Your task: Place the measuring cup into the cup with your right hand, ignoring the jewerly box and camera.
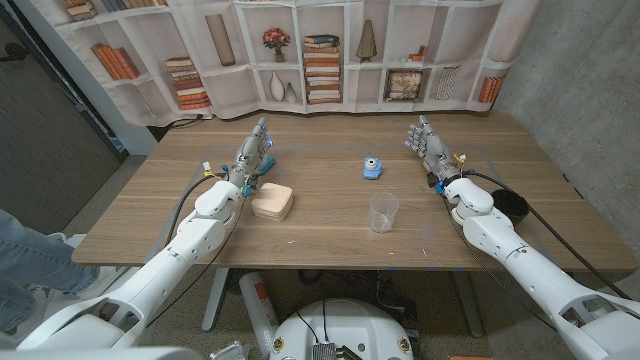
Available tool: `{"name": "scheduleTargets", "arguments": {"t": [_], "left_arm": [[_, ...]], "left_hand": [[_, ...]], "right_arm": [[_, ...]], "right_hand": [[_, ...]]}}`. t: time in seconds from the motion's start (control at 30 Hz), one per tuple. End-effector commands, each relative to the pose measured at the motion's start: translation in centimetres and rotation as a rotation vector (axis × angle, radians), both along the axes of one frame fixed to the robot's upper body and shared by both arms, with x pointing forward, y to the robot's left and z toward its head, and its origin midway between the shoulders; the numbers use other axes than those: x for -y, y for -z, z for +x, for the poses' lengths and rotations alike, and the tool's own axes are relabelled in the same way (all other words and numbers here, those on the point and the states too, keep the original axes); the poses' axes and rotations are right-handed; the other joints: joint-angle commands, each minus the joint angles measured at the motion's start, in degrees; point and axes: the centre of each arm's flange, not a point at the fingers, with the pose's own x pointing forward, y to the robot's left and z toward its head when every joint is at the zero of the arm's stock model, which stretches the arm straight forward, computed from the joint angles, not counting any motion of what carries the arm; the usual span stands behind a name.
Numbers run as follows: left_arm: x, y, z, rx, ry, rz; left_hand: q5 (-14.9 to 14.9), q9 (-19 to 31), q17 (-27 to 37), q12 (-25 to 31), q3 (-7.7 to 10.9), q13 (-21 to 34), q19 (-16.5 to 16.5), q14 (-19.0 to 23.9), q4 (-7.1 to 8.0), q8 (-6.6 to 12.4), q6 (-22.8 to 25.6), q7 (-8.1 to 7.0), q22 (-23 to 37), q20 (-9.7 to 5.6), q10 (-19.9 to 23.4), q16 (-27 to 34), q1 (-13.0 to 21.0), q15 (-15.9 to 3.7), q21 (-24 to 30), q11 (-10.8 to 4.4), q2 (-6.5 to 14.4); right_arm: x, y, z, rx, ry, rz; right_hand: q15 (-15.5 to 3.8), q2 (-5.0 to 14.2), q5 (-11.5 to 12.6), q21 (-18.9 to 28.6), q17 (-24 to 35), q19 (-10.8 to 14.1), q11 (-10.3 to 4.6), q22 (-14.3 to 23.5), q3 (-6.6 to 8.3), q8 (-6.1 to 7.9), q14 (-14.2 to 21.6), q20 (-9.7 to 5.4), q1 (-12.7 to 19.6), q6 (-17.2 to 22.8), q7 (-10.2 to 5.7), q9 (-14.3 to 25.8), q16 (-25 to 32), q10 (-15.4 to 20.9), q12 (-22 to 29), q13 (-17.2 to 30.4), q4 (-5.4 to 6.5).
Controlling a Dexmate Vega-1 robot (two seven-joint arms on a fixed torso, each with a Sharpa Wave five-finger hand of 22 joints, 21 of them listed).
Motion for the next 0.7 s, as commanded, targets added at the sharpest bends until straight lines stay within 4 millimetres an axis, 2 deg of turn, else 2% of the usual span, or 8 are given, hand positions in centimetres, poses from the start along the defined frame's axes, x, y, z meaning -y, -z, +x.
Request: {"name": "scheduleTargets", "arguments": {"t": [0.03, 0.7], "left_arm": [[0.4, -0.3, 0.6, -0.017, -0.002, 0.004], [0.8, -0.5, 0.7, -0.040, -0.004, 0.036]], "left_hand": [[0.16, 0.12, 0.13, 0.32, 0.42, 0.12, -7.27, -4.60, -0.15, 0.36, -0.44, -0.01, 0.08, -0.89, -1.41, 0.30, 0.72, 0.06, 0.18, -0.15, 0.08], [-0.02, 0.14, 0.12, 0.28, 0.36, 0.12, -7.09, -4.54, -0.39, 0.29, -0.49, 0.16, 0.09, -0.76, -1.43, 0.26, 0.96, 0.13, -0.15, 0.00, 0.18]], "right_arm": [[-0.2, -0.5, 0.6, -0.008, -0.015, 0.010], [-0.9, -0.9, -1.5, 0.037, -0.023, -0.015]], "right_hand": [[0.11, 0.07, 0.26, 0.20, 0.29, 0.86, -0.18, 0.26, 0.40, 0.29, 0.68, -0.28, 0.41, 0.15, -0.13, 0.28, 0.30, 0.74, 0.53, 0.09, 0.05], [0.04, 0.44, 0.24, -0.51, 0.20, 1.29, -0.20, 0.29, 0.39, 0.30, 1.17, -0.09, 0.49, -0.06, 0.09, 0.27, 0.41, 1.19, 0.67, 0.07, -0.17]]}}
